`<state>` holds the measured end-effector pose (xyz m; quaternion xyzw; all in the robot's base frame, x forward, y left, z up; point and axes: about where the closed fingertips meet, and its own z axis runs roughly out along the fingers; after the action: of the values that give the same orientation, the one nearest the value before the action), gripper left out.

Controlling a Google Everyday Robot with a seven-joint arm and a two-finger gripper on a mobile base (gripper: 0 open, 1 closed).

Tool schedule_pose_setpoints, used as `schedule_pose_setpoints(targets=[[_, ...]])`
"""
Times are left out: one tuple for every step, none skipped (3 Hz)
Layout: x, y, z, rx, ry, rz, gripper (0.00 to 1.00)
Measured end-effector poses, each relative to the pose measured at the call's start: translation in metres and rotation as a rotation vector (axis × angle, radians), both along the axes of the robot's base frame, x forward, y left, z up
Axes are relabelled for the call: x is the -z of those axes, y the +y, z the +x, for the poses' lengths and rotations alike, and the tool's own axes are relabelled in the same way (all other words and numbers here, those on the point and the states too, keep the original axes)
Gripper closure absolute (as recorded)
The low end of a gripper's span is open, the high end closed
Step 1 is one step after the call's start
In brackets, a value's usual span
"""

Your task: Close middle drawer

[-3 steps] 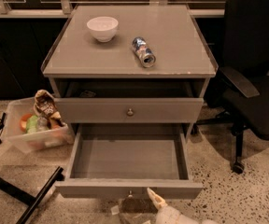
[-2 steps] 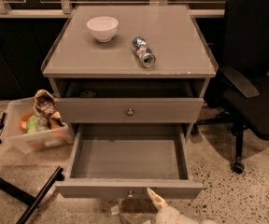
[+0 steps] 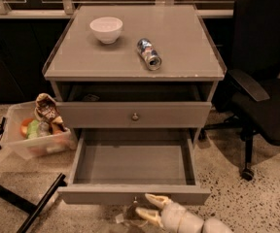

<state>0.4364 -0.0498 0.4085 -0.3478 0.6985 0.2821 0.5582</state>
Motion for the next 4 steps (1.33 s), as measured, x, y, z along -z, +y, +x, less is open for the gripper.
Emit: schedule_pose_setpoints(targets=[[-0.001, -0.008, 0.035, 0.046, -0.054, -0.030, 0.65], [-0.001, -0.017, 0.064, 0.092, -0.082, -0.059, 0.89], [-0.002, -0.014, 0.079, 0.110, -0.099, -0.071, 0.85], [0.000, -0.017, 0.111, 0.154, -0.113, -0.101, 0.62]])
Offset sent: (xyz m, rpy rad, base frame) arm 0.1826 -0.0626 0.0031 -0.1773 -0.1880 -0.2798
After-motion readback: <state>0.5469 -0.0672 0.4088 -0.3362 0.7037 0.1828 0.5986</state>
